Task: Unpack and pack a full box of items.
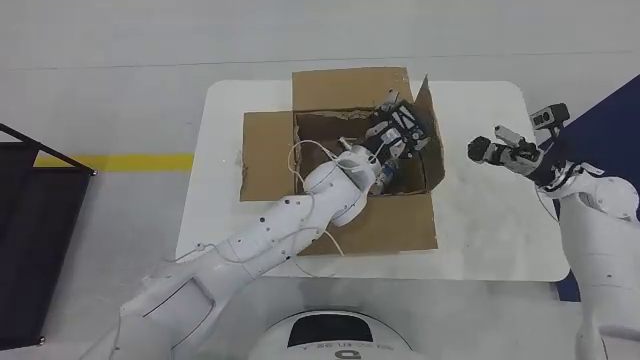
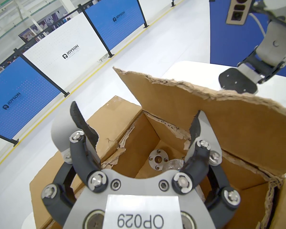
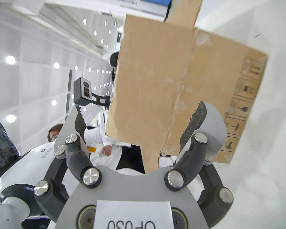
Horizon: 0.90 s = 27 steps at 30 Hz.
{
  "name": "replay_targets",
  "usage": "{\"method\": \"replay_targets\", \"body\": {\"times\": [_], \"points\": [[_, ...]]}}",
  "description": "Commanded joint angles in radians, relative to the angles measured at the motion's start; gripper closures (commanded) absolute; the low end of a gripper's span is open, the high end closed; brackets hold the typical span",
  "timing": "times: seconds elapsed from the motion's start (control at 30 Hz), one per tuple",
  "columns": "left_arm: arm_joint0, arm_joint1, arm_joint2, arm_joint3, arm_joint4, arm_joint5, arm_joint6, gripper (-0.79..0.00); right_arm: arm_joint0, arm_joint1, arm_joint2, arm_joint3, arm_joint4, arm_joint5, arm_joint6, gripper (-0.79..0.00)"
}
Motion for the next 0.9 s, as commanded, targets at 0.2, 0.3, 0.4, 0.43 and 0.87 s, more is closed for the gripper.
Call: {"method": "replay_targets", "body": {"times": [0.2, 0.3, 0.4, 0.43, 0.87], "points": [[-0.063, -0.099, 0.096, 0.191, -0.024, 0.022, -0.002, -0.785, -0.213, 0.042, 0.234, -0.026, 0.128, -0.046, -0.046, -0.785], [-0.069, -0.128, 0.118, 0.242, -0.020, 0.022, 0.026, -0.785, -0.260, 0.045, 0.250, -0.071, 0.132, -0.055, -0.055, -0.785], [-0.074, -0.143, 0.113, 0.266, -0.008, 0.040, 0.057, -0.785, -0.254, 0.046, 0.237, -0.073, 0.130, -0.056, -0.056, -0.785], [-0.074, -0.143, 0.102, 0.260, -0.005, 0.052, 0.072, -0.785, -0.240, 0.047, 0.231, -0.067, 0.138, -0.050, -0.050, -0.785], [0.362, 0.074, -0.540, -0.447, 0.157, 0.025, 0.086, -0.785, -0.122, 0.075, 0.136, -0.376, -0.051, -0.054, -0.054, -0.785]]}}
